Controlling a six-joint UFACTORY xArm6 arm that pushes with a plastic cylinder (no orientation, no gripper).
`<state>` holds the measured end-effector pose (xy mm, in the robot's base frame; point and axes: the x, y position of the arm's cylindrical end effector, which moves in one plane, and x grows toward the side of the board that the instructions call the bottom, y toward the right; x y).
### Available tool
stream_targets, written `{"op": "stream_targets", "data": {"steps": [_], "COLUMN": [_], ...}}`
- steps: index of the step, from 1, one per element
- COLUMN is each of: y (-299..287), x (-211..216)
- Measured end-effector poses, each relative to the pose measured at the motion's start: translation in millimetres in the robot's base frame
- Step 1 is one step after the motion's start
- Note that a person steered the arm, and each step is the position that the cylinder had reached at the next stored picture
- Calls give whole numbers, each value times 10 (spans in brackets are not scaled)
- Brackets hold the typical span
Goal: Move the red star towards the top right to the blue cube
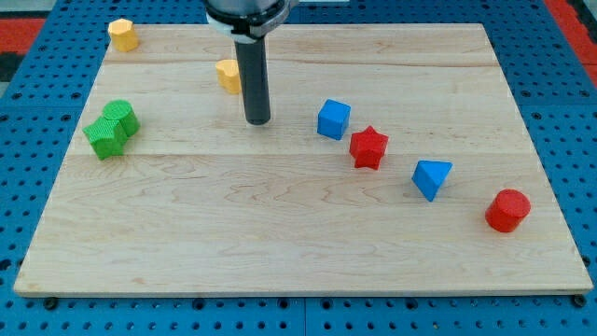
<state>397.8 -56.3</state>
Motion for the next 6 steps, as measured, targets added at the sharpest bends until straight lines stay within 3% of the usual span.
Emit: {"op": "stream_targets", "data": {"steps": [1, 2, 4, 6], "y": [67, 757, 1716, 2737], "x": [429, 808, 151, 160]}}
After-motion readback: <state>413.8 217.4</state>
